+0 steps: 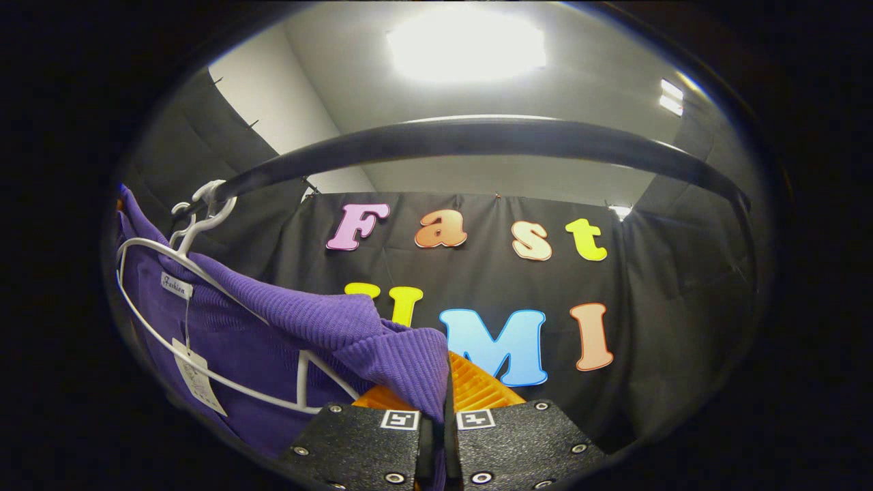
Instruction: Grasp the clothes on the hanger with both hands and then place them into the laundry hamper below.
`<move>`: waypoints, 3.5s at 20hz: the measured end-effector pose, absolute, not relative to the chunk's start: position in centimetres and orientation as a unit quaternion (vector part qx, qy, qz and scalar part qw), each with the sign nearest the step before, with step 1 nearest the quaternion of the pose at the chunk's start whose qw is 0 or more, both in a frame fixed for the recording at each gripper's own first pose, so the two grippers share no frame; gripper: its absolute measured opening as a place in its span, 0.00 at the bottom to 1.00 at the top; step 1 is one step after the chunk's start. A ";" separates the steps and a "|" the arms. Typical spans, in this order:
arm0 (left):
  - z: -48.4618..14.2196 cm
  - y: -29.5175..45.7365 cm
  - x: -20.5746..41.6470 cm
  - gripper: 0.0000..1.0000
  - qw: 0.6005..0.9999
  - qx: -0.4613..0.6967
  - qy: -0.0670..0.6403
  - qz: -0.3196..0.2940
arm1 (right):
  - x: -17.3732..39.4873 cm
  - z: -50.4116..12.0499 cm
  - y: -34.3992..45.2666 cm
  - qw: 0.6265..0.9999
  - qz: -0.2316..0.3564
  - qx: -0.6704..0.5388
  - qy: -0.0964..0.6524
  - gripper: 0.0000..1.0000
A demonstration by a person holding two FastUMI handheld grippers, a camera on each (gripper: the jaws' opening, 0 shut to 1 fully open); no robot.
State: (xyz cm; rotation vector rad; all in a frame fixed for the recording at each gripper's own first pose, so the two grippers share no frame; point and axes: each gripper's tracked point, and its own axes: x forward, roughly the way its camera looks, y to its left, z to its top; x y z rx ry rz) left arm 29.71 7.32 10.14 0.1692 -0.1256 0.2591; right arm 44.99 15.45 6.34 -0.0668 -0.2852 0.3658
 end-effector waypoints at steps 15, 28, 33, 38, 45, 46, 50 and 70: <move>7.0 9.6 35.1 0.01 0.994 0.082 -0.046 0.063 | 49.4 3.0 17.8 0.975 0.196 0.085 -0.054 0.06; 4.1 9.6 34.3 0.10 0.996 0.067 -0.027 0.049 | 49.6 -1.3 18.7 0.966 0.227 0.127 0.015 0.06; 3.3 9.4 33.8 0.05 0.997 0.055 -0.019 0.047 | 49.6 -2.9 19.5 0.951 0.244 0.181 0.058 0.06; 1.9 9.6 32.6 0.01 0.998 0.047 -0.005 0.044 | 49.9 -3.6 19.9 0.928 0.256 0.251 0.100 0.06; 1.1 9.1 32.9 0.05 0.999 0.030 0.004 0.044 | 51.5 -3.2 20.1 0.918 0.258 0.280 0.114 0.06; 1.0 9.0 33.2 0.05 0.999 0.028 0.006 0.044 | 51.8 -3.6 19.9 0.916 0.256 0.285 0.120 0.06; -0.1 8.2 33.7 0.05 0.999 0.020 0.019 0.038 | 52.5 -7.1 19.4 0.913 0.241 0.284 0.168 0.06; -4.1 6.9 24.2 0.05 0.998 0.011 0.047 0.031 | 39.0 -12.2 15.6 0.934 0.236 0.179 0.197 0.06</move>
